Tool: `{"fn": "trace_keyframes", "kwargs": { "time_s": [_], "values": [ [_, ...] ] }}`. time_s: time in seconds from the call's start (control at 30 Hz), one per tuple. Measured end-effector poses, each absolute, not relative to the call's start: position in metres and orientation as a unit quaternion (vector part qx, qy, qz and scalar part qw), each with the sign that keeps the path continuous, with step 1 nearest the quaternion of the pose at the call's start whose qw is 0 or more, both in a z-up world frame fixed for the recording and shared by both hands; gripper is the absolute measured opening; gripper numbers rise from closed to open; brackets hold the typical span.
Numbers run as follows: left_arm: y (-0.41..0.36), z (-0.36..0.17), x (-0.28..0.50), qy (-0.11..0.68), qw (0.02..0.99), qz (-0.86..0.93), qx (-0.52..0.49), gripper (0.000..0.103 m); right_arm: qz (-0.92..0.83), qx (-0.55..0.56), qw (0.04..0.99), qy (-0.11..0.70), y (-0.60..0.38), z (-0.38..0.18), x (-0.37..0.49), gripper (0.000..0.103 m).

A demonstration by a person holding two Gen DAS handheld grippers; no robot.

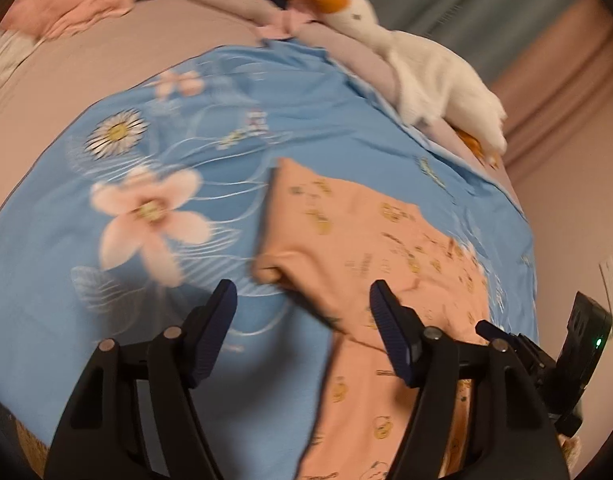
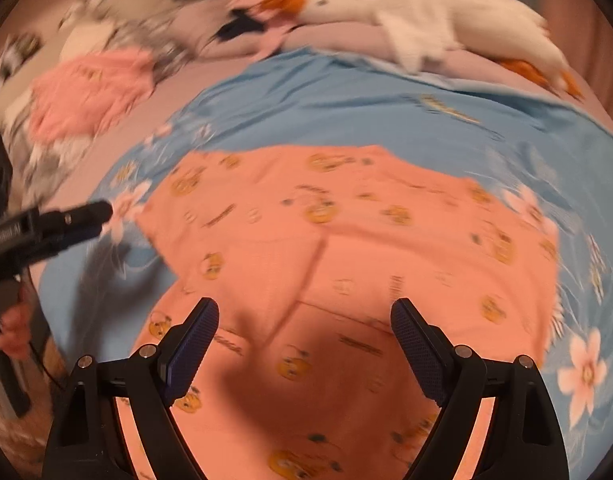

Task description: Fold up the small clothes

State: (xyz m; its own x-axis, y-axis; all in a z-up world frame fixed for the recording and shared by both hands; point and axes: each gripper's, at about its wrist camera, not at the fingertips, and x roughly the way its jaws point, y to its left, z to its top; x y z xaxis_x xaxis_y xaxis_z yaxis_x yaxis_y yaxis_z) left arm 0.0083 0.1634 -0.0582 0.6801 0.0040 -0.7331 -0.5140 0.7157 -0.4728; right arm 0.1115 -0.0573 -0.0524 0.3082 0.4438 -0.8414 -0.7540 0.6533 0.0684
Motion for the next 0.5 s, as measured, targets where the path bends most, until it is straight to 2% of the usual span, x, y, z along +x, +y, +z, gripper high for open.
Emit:
{"fn": "trace_keyframes", "kwargs": {
  "time_s": [0.13, 0.2, 0.27, 0.3, 0.37, 0.43, 0.5],
  "values": [
    [0.176, -0.064, -0.008, 0.374, 0.84, 0.179, -0.35, 0.064, 0.402, -0.212, 0.767, 0.453, -0.027, -0.069, 0.099, 0.079],
    [0.181, -0.066, -0.011, 0.377, 0.835, 0.185, -0.356, 0.064, 0.402, -0.224, 0.761, 0.456, -0.018, -0.078, 0.097, 0.07],
    [0.185, -0.068, -0.015, 0.377, 0.833, 0.189, -0.359, 0.064, 0.395, -0.242, 0.758, 0.46, -0.009, -0.087, 0.097, 0.052],
    [0.186, -0.068, -0.016, 0.377, 0.832, 0.191, -0.359, 0.064, 0.388, -0.246, 0.76, 0.46, -0.008, -0.089, 0.099, 0.046],
    [0.187, -0.069, -0.019, 0.378, 0.832, 0.19, -0.358, 0.064, 0.381, -0.236, 0.764, 0.464, -0.011, -0.089, 0.105, 0.017],
    [0.187, -0.069, -0.018, 0.379, 0.833, 0.19, -0.356, 0.064, 0.379, -0.216, 0.771, 0.464, -0.018, -0.084, 0.111, 0.007],
    [0.189, -0.07, -0.017, 0.38, 0.832, 0.193, -0.355, 0.064, 0.386, -0.194, 0.775, 0.462, -0.025, -0.076, 0.114, 0.006]
  ]
}}
